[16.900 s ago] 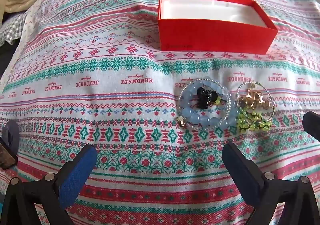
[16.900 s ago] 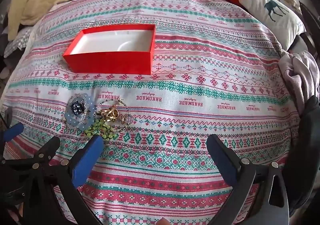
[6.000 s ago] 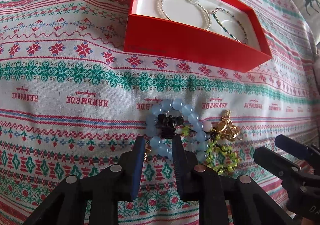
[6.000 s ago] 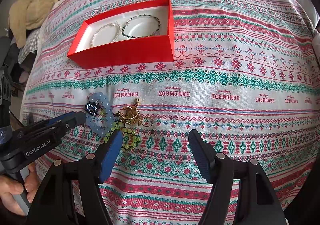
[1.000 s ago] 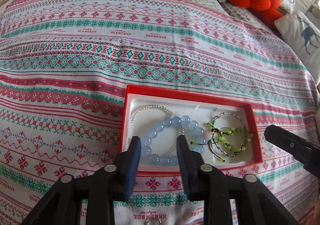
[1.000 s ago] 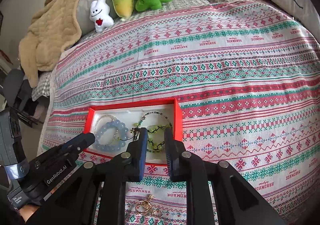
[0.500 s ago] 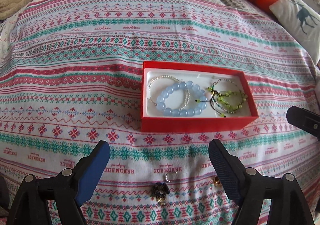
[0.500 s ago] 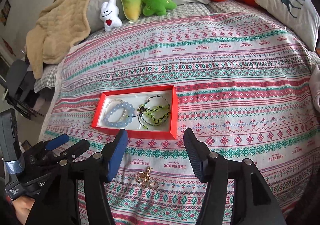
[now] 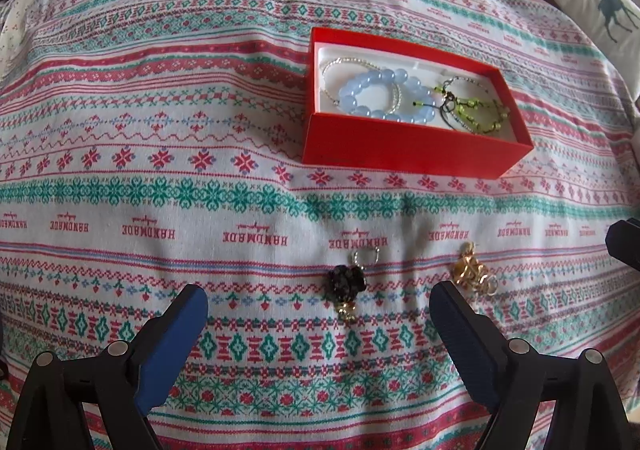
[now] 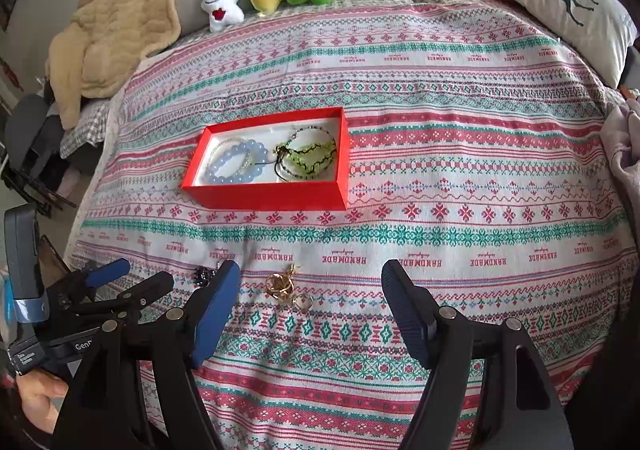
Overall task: Organize jewelry
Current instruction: 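Move both open tools back toward the remaining earrings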
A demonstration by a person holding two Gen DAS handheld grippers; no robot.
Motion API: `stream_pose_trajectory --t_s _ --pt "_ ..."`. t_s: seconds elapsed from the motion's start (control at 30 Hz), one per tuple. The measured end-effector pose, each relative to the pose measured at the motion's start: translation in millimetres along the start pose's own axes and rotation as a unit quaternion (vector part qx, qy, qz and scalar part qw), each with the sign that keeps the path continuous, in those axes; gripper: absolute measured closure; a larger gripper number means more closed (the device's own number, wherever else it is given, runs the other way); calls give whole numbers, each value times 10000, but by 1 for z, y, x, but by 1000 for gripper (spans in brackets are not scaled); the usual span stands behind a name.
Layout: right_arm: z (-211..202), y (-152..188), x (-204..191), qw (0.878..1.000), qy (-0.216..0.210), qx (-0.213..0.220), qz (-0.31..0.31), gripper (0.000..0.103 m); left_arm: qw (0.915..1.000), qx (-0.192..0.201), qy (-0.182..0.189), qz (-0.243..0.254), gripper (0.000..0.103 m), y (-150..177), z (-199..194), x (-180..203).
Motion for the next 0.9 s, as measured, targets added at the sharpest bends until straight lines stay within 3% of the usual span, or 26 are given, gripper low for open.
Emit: stream_pose_trajectory --t_s 0.37,0.63,0.7,0.8,0.9 --pt "18 35 6 9986 374 -298 -237 27 9984 255 -190 478 10 33 3 -8" --pt "45 76 -4 9910 591 -530 -1081 27 9938 231 -210 1066 10 66 26 -9" --pt "51 85 -6 9887 594 -554 -1257 27 9910 415 -241 1248 7 71 26 -9" --pt "57 96 -8 9864 662 -427 -1445 27 9881 644 -292 1366 0 77 26 -12" --pt "58 102 -11 9832 785 -165 -1640 18 9874 808 -234 1343 0 83 27 -18"
Point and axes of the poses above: each gripper's, at about its wrist camera, not at the fingertips, and z roughly the way its jaws point, x to its right, y to its underside, the point moved 2 cm from there along z, roughly the way its jaws point, and after that the axes turned 10 degrees about x, right-handed, at the moved point
